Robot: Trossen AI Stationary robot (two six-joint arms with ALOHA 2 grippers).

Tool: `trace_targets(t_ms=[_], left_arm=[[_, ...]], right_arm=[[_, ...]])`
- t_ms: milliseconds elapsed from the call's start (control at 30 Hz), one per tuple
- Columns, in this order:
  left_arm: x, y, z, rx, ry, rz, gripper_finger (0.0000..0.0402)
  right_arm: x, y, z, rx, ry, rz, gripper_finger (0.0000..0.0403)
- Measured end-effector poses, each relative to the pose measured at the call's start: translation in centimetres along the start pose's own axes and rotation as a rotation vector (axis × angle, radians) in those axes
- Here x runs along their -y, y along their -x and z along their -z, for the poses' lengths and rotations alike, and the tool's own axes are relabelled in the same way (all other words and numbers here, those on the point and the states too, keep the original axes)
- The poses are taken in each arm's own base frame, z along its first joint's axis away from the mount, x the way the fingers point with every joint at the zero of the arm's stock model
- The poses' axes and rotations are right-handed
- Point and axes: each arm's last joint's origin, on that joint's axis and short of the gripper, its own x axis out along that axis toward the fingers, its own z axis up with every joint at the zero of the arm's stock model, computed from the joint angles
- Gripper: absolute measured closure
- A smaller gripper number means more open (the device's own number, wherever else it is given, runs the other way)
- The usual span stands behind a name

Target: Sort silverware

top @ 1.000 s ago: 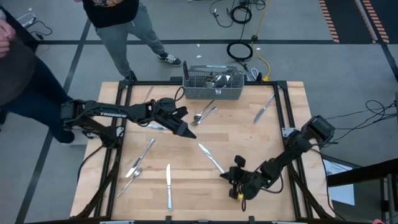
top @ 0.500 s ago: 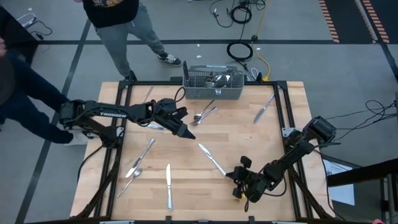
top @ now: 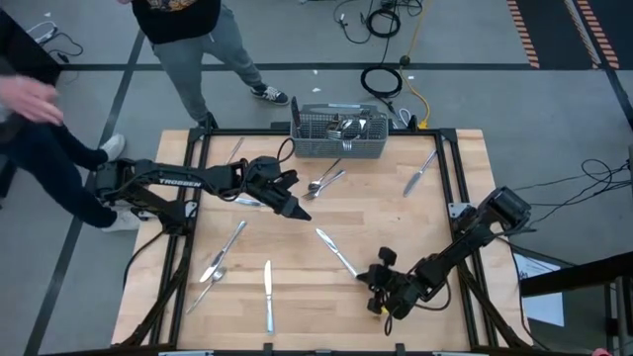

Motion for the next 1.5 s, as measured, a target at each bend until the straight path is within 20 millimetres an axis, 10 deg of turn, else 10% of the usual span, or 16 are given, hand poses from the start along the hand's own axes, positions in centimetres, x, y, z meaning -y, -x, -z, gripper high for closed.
trace_targets(t_ms=[800, 1200, 1500], left_arm=[[-1.7, 0.0, 0.7, 0.002, 0.004, -0.212, 0.0249], [-7.9, -4.7, 2.5, -0.143, 0.049, -0.399, 0.0249], [-8.0, -6.9, 2.4, -0.099, 0.05, -0.295, 0.0247]], right_arm=[[0.0, 1.1, 2.6, -0.093, -0.087, 0.059, 0.0403], [0.2, 1.1, 2.9, -0.149, -0.032, 0.055, 0.0403], [0.2, 1.4, 3.3, -0.17, 0.011, 0.059, 0.0403]])
